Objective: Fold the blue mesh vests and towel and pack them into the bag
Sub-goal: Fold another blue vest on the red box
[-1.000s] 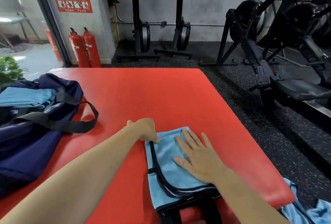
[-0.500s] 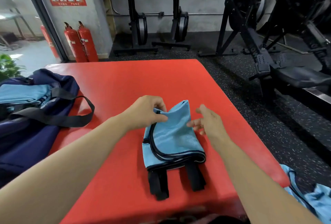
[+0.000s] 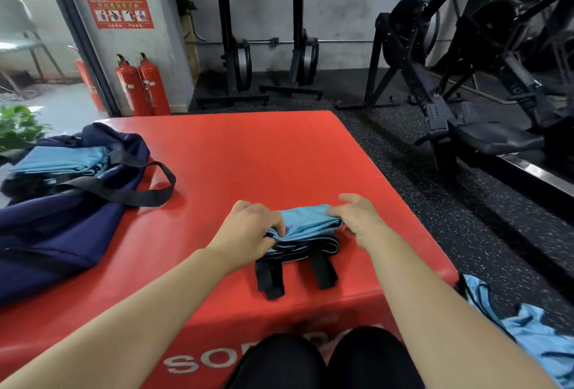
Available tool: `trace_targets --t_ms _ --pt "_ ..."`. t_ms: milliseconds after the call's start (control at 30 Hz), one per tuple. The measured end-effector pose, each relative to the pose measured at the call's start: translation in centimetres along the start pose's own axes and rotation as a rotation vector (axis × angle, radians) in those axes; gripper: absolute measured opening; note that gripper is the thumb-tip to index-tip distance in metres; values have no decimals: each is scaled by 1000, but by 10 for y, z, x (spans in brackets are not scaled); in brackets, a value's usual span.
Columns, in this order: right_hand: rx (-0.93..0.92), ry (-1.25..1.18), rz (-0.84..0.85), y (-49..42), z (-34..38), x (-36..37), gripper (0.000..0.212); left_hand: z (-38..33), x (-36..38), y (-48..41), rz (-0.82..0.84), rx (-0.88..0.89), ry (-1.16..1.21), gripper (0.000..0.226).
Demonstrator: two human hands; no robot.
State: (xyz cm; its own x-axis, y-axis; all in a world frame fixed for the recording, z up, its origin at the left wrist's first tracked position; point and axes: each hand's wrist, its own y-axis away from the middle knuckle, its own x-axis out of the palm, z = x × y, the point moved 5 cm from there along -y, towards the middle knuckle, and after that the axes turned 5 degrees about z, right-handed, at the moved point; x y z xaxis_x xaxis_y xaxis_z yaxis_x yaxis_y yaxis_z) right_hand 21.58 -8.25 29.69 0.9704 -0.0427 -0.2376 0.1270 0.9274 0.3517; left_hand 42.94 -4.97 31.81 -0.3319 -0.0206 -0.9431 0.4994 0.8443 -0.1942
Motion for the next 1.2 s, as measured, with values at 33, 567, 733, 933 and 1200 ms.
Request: trace_targets --t_ms 33,567,733,933,1200 --pt "-9 55 -11 1 -1 -1 58 0 2 2 9 10 -19 27" --pt "-647 1282 96 32 10 40 53 -13 7 -29 165 -330 30 46" --pt "-482 1312 309 39 -33 43 91 -1 60 5 383 -348 -158 67" --pt "-511 1299 255 40 -46 46 82 0 65 14 286 -317 -136 76" --pt "-420 721 -62 46 -27 24 34 8 33 28 -3 -681 225 71"
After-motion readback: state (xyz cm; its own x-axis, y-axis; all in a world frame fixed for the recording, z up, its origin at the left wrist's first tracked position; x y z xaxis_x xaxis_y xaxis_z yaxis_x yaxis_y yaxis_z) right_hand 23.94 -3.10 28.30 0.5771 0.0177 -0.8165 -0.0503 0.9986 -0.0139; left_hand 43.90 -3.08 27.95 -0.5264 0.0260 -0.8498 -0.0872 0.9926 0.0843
